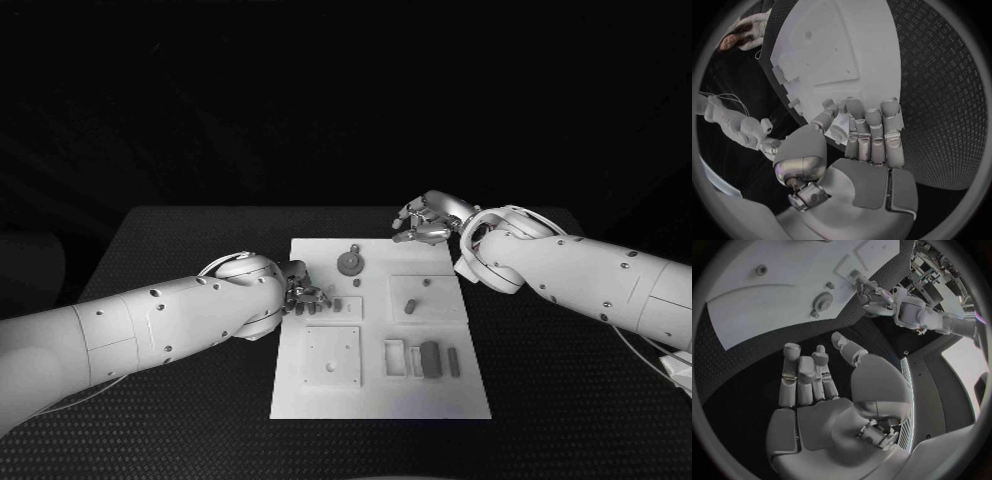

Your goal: Assemble the parts on the task board

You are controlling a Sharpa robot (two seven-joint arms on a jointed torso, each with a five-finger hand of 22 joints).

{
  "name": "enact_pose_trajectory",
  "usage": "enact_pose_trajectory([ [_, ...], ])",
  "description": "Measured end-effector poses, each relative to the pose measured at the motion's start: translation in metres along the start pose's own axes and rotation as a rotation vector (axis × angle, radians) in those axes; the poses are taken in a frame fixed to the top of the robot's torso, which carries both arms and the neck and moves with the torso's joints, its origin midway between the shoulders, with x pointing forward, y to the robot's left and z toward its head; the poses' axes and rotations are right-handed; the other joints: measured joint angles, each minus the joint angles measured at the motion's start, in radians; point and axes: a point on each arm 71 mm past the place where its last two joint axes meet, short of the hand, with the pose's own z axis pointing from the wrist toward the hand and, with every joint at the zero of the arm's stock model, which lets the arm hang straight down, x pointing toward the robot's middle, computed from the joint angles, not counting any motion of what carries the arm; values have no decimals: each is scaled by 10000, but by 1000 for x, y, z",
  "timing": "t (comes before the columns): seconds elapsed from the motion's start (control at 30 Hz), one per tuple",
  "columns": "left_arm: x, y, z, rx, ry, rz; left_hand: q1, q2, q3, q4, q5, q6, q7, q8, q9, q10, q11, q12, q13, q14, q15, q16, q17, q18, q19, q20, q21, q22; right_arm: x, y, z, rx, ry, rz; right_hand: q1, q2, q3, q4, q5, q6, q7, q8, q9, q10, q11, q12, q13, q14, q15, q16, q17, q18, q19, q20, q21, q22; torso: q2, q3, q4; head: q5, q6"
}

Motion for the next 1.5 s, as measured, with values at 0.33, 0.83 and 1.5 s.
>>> enact_pose_trajectory([
  [0.33,-2,8,-2,-50,-6,-237,-62,-76,15,14,0,-113,33,1,-19,-161,51,0,-4,-50,-32,0,-22,8,-51,-6,-89,-1,0,-1,0,12,-4,-4,0,0,0,0,0,9,-9,0,-1,1,0,0,1,0,0,0,0,0,-1,1,0,0,-2,0,-6,-3,38],
  [0.83,-24,7,-5,583,-505,-2282,221,-705,319,261,-580,-2442,1075,115,-274,-2332,1097,-1531,-1059,-2050,1254,-1513,-1038,234,-1995,1178,-1923,-557,0,-3,0,55,0,2,0,0,0,0,0,-19,19,0,-2,1,-1,0,-8,0,0,0,0,0,-3,2,0,0,-1,2,-12,-83,126],
  [1.5,-42,-39,4,4514,-3330,-176,4234,-255,685,-1211,-387,-2381,1065,-862,-1692,-2425,1857,-5284,-3376,-1678,1608,-2207,-1728,357,-1637,1573,-2785,-1037,-1,-5,2,159,-91,-12,0,0,0,0,0,-16,16,0,-3,1,-1,0,-6,0,0,0,-8,0,-18,18,0,0,14,11,-12,-97,305],
])
